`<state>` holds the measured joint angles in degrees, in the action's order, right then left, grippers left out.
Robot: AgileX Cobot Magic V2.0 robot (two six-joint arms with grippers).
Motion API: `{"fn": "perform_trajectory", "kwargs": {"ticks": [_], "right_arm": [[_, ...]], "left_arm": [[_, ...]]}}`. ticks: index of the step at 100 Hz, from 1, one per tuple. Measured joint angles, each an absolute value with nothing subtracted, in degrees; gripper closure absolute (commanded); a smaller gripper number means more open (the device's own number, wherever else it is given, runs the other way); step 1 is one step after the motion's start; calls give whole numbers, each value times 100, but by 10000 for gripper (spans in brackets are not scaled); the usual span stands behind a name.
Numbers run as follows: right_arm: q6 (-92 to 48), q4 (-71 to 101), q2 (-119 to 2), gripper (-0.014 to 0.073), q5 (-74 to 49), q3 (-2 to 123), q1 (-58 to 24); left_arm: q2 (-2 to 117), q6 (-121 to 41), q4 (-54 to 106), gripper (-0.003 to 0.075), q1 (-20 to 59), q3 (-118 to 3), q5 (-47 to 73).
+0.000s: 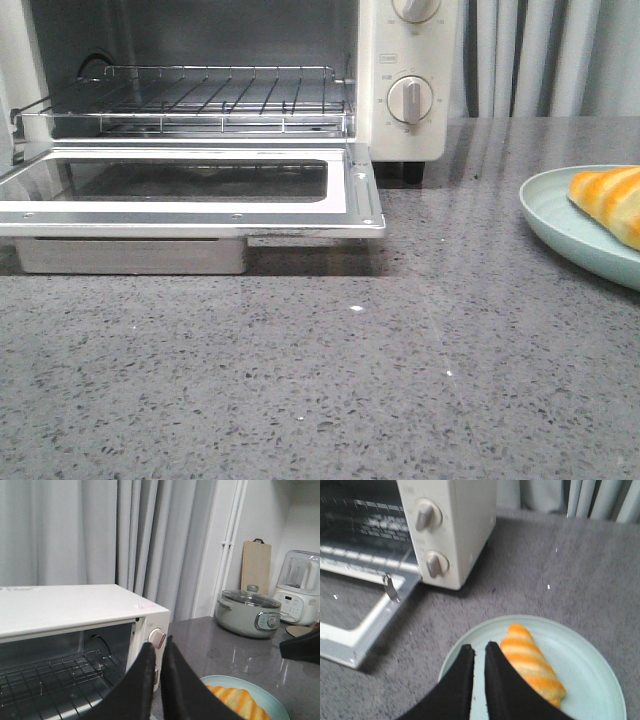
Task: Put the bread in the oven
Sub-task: 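Move the right gripper above the bread roll on the blue plate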
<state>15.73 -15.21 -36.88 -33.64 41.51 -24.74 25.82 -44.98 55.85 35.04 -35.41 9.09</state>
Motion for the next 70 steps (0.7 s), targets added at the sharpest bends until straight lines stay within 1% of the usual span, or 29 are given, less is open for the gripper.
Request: {"fn": "perform_trajectory", "kwargs": {"ticks": [20, 26, 34, 42, 70], "right_arm": [[1573, -1517, -4226, 553, -3500, 4151, -2474], [1573, -1517, -4351, 499, -3500, 4151, -2474], [1573, -1549, -4483, 393, -3523, 4151, -2474], [1573, -1560, -4601, 335, -3537, 4151, -2474], [1573, -1729, -5095, 329, -3600, 4151, -2294]], "left_arm": [[2572, -4498, 5536, 740, 3504, -3771, 936], [2572, -4498, 5494, 740, 3504, -3803, 936], [2572, -4498, 5484, 740, 3504, -3825, 936], [2572, -4498, 5471, 740, 3504, -3825, 947], [2623, -4498, 5362, 740, 3504, -4063, 947]]}}
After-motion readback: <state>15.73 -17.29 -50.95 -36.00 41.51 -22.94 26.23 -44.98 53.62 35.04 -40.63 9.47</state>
